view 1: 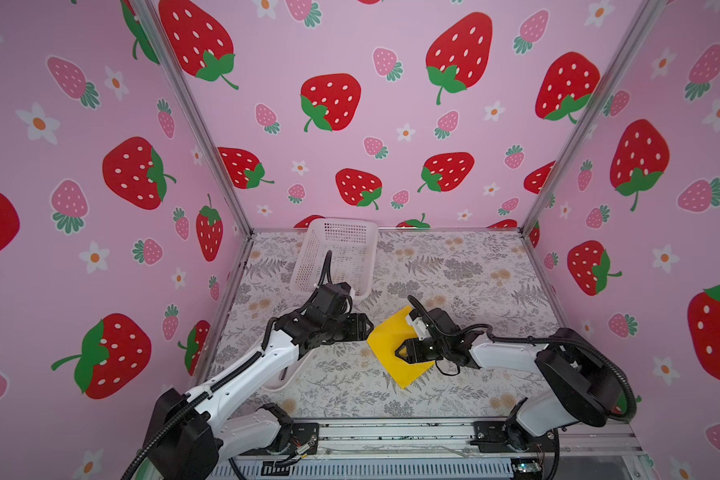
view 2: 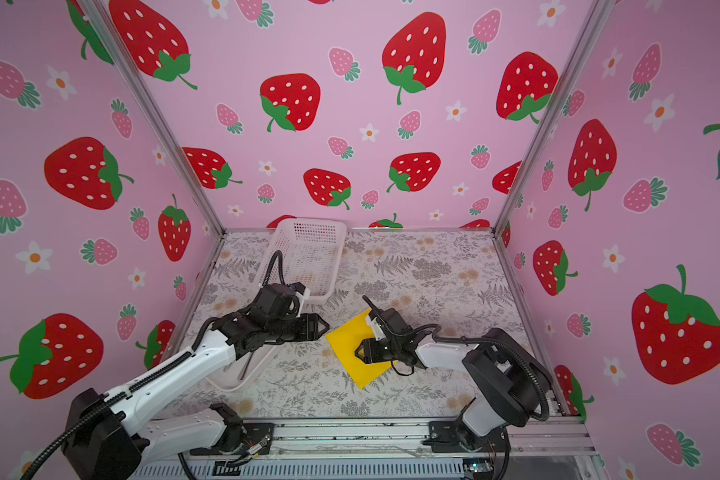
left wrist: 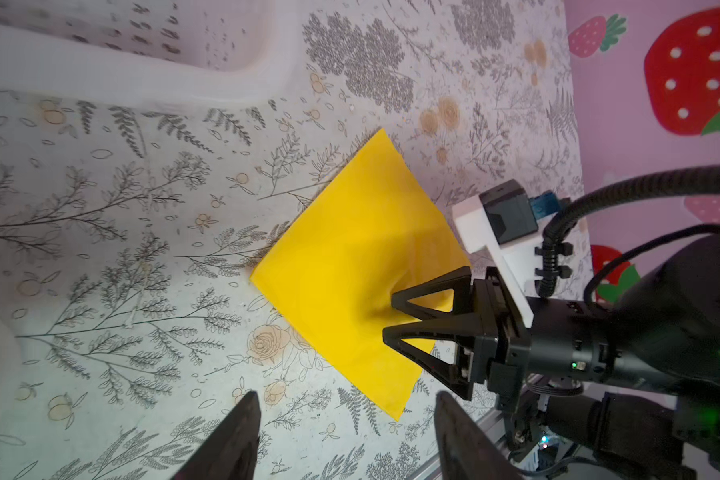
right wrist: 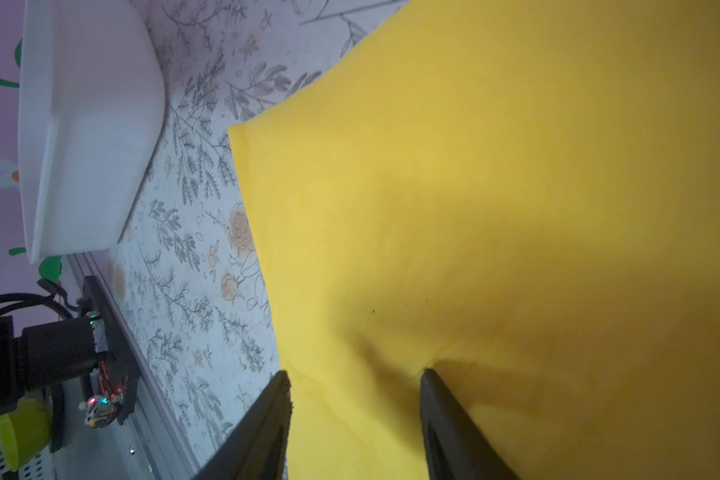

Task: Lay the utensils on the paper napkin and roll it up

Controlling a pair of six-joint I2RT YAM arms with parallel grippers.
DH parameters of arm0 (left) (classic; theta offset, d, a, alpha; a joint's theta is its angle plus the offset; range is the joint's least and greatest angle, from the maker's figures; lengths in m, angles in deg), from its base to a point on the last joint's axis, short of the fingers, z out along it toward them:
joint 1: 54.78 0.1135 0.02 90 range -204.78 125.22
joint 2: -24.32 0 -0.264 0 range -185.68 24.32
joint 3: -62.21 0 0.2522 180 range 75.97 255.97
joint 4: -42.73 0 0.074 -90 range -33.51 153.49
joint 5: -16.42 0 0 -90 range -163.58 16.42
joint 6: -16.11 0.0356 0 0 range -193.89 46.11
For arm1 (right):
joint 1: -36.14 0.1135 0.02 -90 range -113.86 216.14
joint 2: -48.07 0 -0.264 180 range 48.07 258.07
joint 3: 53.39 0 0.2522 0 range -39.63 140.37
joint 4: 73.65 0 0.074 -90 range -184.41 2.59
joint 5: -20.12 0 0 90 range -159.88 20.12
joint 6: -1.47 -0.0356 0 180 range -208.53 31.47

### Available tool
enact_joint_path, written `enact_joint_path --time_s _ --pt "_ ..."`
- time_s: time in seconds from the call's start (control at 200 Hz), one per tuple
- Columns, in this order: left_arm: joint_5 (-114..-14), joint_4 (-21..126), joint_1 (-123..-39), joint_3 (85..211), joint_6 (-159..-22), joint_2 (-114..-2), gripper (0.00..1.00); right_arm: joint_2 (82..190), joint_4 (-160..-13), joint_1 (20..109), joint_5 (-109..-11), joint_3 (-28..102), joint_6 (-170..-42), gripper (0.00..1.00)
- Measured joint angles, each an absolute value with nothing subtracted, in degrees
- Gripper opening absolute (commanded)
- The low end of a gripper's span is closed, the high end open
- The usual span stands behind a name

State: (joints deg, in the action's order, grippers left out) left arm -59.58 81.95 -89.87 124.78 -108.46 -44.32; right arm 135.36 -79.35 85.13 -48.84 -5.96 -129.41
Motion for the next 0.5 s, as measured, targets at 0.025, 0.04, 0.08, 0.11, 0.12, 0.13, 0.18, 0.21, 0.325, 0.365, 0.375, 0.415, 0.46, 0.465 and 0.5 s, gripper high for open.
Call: enact_joint_path --time_s 0.025,0.04,0.08,0.11,0.12,0.13,0.18,0.21,0.325,0.365,0.375,0.415,0.46,0.465,0.5 --pt "-59.4 81.8 -90.3 124.9 -108.4 -45.1 0.60 134.9 -80.0 85.2 -48.9 -5.9 -129.5 0.52" --pt "-59.3 81.6 -90.6 125.0 -108.5 -45.9 0.59 134.6 -80.4 85.2 -49.1 -5.9 -129.5 0.52" --pt "-59.0 81.2 -91.2 125.1 -108.4 -47.5 0.58 133.3 -81.6 85.0 -50.1 -5.9 -129.7 0.52" --pt "-58.8 81.0 -91.6 125.3 -108.5 -48.8 0.57 132.1 -82.2 84.8 -50.8 -5.9 -129.9 0.52" --pt "-58.8 80.9 -91.7 125.4 -108.5 -49.1 0.56 131.8 -82.3 84.7 -50.9 -5.9 -129.9 0.52" --pt "-58.6 80.8 -91.8 125.5 -108.5 -49.7 0.56 131.3 -82.5 84.6 -51.1 -5.9 -130.0 0.52" --pt "-58.3 80.4 -92.2 125.8 -108.7 -51.7 0.54 129.4 -82.8 83.9 -52.0 -5.9 -130.6 0.50" --pt "-58.1 80.0 -92.4 125.9 -108.9 -52.9 0.53 128.4 -82.8 83.3 -52.6 -5.9 -130.9 0.48" --pt "-57.5 79.0 -93.1 126.9 -109.3 -57.2 0.49 127.0 -83.1 80.3 -54.4 -6.0 -132.3 0.44" --pt "-57.5 78.8 -93.5 127.5 -109.6 -58.6 0.49 127.0 -83.5 79.4 -54.6 -6.0 -132.5 0.44" --pt "-57.5 78.8 -93.5 127.6 -109.7 -58.9 0.49 127.0 -83.6 79.2 -54.7 -6.0 -132.5 0.44" --pt "-57.4 78.4 -93.8 128.3 -109.8 -60.2 0.49 127.1 -84.0 78.5 -54.9 -6.1 -132.7 0.43" --pt "-57.4 78.0 -94.0 128.8 -109.9 -61.4 0.49 127.2 -84.3 78.0 -55.1 -6.3 -132.9 0.42" --pt "-57.4 77.9 -94.0 128.8 -109.9 -61.5 0.49 127.2 -84.4 78.0 -55.1 -6.3 -132.9 0.42" --pt "-57.2 77.4 -94.1 129.0 -110.0 -62.3 0.48 127.4 -84.8 77.7 -55.3 -6.4 -133.1 0.41"
